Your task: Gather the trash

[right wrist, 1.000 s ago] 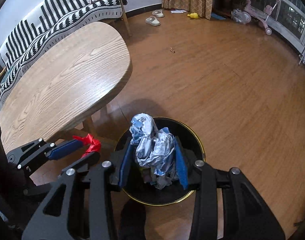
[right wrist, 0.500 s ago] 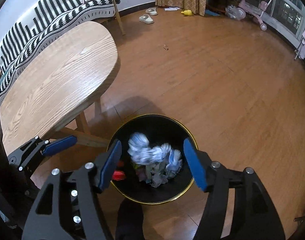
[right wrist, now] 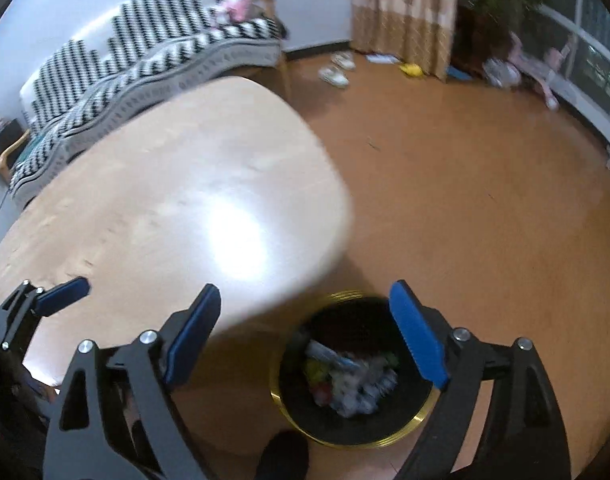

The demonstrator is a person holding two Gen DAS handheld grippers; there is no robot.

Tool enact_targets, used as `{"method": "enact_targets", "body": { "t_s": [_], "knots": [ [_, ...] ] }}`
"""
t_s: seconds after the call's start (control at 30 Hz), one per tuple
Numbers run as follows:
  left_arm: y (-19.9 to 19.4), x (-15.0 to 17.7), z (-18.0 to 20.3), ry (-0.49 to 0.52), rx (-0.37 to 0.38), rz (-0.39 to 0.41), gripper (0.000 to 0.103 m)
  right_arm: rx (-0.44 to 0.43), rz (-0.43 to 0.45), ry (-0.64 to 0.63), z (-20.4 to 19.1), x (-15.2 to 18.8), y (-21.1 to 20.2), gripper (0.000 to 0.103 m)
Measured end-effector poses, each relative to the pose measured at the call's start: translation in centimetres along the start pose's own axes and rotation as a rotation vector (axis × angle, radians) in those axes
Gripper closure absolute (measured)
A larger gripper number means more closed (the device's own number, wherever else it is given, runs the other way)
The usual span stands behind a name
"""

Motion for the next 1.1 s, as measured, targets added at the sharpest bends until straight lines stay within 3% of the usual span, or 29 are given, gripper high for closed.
{"method": "enact_targets", "body": {
  "t_s": [0.23, 0.4, 0.53, 0.77, 1.1],
  "knots": [
    [-6.6, -0.5, -14.7, -0.192, -0.290, 0.089, 0.012, -0.136, 0.067, -0.142, -12.5, -6.6, 1.3, 0.018],
    [-11.2, 1.5, -24.2, -0.390, -0.386, 0.142, 0.012, -0.246, 0.108, -0.235, -22.4, -9.8, 2.2, 0.018],
    [-13.7, 3.4, -28.9, -0.443, -0.475, 0.167, 0.012, -0.298, 0.117, -0.297, -29.1, -11.1, 3.3, 0.018],
    [-15.6, 5.0, -34.4, -0.547, -0.504, 0.174, 0.012, -0.306, 0.102, -0.368, -35.0, -12.0, 5.2, 0.018],
    [-16.2, 5.1, -36.1, -0.581, -0.506, 0.191, 0.012, -0.313, 0.085, -0.371, -36.1, -12.3, 6.2, 0.018]
  ]
}}
Point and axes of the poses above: each gripper's, at about its wrist camera, not at the fingertips, and y roughly the way its jaws point, z to its right, x to its underside, the point moved 2 cm from there along y, roughly the way its jaws point, and after that the axes turned 14 degrees about -y, right-handed, at the moved point
